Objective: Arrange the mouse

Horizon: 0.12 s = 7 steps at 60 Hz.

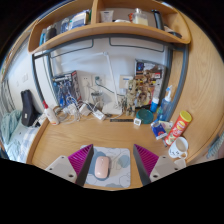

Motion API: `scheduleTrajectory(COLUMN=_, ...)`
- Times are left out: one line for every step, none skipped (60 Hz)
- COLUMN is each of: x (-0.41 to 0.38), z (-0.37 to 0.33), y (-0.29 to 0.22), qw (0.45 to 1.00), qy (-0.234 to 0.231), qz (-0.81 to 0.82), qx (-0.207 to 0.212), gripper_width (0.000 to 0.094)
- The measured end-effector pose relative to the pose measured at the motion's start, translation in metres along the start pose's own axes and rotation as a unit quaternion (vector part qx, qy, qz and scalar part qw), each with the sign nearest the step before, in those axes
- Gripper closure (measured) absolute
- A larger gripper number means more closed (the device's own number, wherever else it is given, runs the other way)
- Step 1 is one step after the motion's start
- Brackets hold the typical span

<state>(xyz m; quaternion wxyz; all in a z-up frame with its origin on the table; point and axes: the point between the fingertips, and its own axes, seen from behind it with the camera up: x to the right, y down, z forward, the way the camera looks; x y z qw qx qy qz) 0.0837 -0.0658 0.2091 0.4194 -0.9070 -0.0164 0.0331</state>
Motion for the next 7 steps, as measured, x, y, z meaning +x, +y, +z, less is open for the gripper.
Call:
scheduleTrajectory(x=0.0012, z=-0.0011, y=-0.0014, qw=1.0, qy=0.001, qz=0.001, qx=0.001, gripper_width=0.0151)
scheduleTrajectory(x=0.002, z=-0.0016, y=-0.0024, qw=1.0, qy=0.002, qz=0.003, qx=0.002, gripper_width=0.0152)
scheduleTrajectory(x=0.0029, z=-0.0021, y=-0.003, qw=1.0, qy=0.004, qz=0.004, qx=0.003, gripper_width=0.015)
scheduleTrajectory(x=0.0035, z=-0.0027, y=-0.0033, qw=1.0, qy=0.005, qz=0.005, qx=0.002, gripper_width=0.0152)
scheduleTrajectory(x=0.004, z=-0.0028, y=-0.0035, qw=1.0, qy=0.005, qz=0.006, qx=0.002, gripper_width=0.0155)
scheduleTrajectory(x=0.0046, z=-0.0028, y=-0.0035, qw=1.0, qy=0.006, qz=0.006, qx=0.002, gripper_width=0.0153)
scheduleTrajectory(x=0.0051, z=-0.0028, y=-0.0035, qw=1.0, qy=0.006, qz=0.006, qx=0.002, gripper_width=0.0157)
